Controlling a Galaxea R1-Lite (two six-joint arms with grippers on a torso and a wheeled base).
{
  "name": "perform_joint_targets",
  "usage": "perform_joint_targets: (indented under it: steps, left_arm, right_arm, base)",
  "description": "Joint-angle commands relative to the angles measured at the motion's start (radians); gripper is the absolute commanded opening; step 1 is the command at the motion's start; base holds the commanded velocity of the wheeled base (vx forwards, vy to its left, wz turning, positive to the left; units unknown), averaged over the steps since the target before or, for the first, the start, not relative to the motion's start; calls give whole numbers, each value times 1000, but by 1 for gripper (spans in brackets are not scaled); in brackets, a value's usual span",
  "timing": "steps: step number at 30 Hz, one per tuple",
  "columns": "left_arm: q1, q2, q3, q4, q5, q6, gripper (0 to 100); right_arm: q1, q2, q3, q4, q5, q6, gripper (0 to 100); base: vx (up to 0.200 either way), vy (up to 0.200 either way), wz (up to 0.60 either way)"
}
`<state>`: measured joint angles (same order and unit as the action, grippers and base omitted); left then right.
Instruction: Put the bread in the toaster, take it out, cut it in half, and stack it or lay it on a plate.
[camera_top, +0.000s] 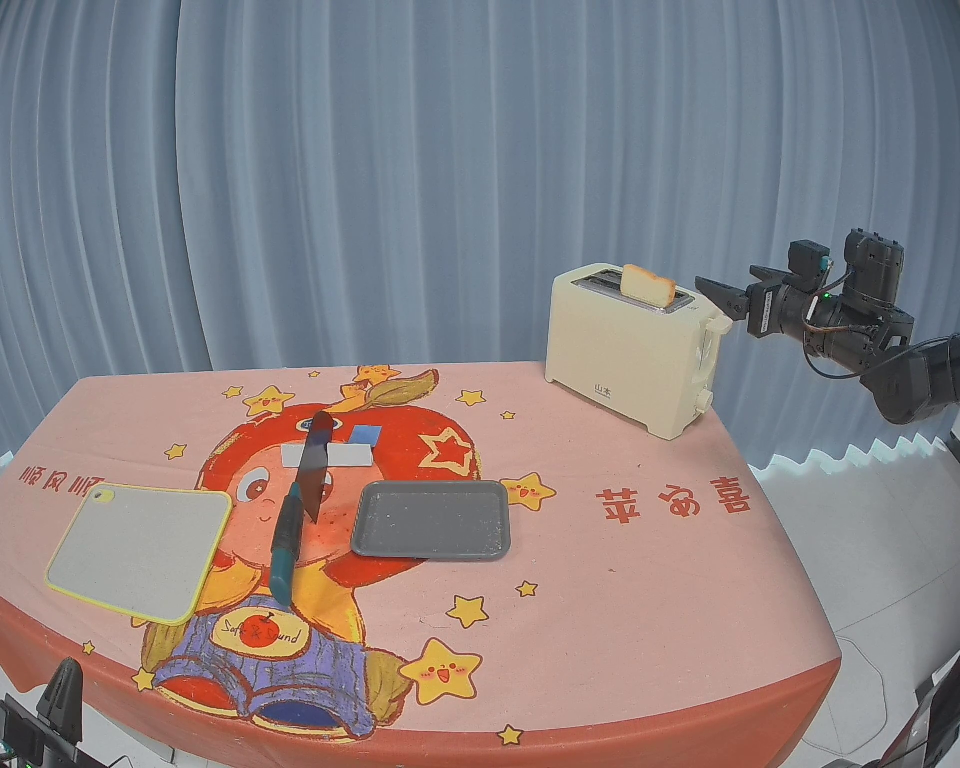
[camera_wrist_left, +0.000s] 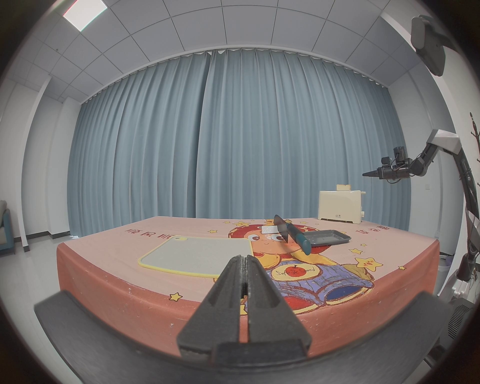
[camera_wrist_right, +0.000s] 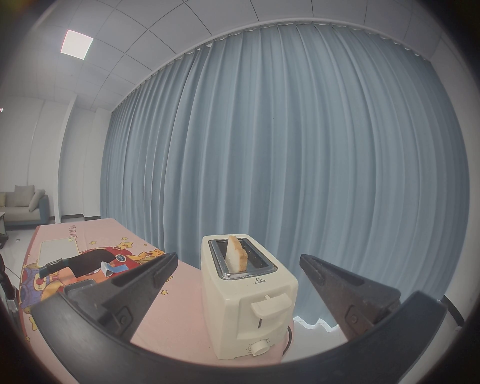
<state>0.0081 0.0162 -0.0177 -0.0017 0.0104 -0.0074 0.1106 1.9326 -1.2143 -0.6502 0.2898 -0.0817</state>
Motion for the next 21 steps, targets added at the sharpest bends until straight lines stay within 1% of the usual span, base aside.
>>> perform_joint_targets:
  steps: [1,4,6,8,9,10,16,21]
  left_arm:
    - [0,-16,18,0,0,0,0]
    - [0,-16,18,0,0,0,0]
    - [1,-16,18,-1,0,0,0]
    - [0,-16,18,0,0,0,0]
    - [0,-16,18,0,0,0,0]
    - [1,-16,18,0,0,0,0]
    - [0,-16,18,0,0,0,0]
    - [1,-16,18,0,0,0,0]
  right_arm:
    - [-2,37,-25,0,6,2,100]
    - [0,48,-44,17,11,5,100]
    - [-2,51,-64,60,22,8,100]
    - [-5,51,-105,129,40,17,100]
    - [-5,51,-105,129,40,17,100]
    - [-6,55,-143,165,43,23,100]
    - [-3,77,-179,178,43,22,100]
    - [6,118,-237,213,43,23,100]
  base:
    - [0,0,0]
    - [0,0,0]
    - [0,0,0]
    - [0,0,0]
    - [0,0,0]
    - [0,0,0]
    - [0,0,0]
    - [0,0,0]
